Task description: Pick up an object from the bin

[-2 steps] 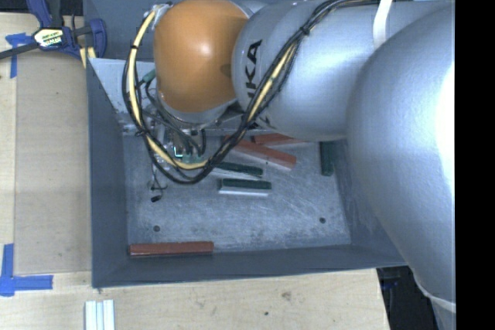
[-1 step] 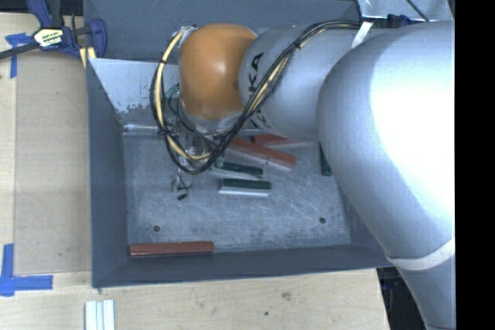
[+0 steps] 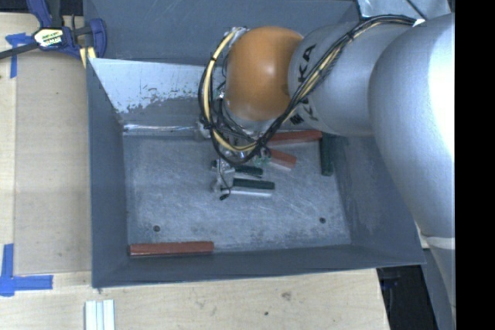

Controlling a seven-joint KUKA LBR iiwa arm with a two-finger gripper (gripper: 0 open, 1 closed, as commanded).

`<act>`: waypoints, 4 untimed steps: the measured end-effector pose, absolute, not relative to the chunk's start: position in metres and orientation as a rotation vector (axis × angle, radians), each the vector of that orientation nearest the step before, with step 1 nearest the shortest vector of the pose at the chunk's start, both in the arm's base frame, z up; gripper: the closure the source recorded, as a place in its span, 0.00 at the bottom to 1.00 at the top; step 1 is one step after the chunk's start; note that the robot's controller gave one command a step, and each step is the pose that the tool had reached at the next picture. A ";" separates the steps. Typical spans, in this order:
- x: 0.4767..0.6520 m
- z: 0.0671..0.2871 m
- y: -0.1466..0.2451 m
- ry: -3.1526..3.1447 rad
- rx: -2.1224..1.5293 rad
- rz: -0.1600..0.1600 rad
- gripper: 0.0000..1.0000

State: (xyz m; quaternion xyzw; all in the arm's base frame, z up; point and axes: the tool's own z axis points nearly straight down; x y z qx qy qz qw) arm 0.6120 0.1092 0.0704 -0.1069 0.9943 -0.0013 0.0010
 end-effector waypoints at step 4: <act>0.584 0.262 0.077 3.083 -0.580 0.001 1.00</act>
Offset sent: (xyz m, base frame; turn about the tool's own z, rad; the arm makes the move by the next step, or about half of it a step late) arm -0.0426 -0.0727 -0.0004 0.0193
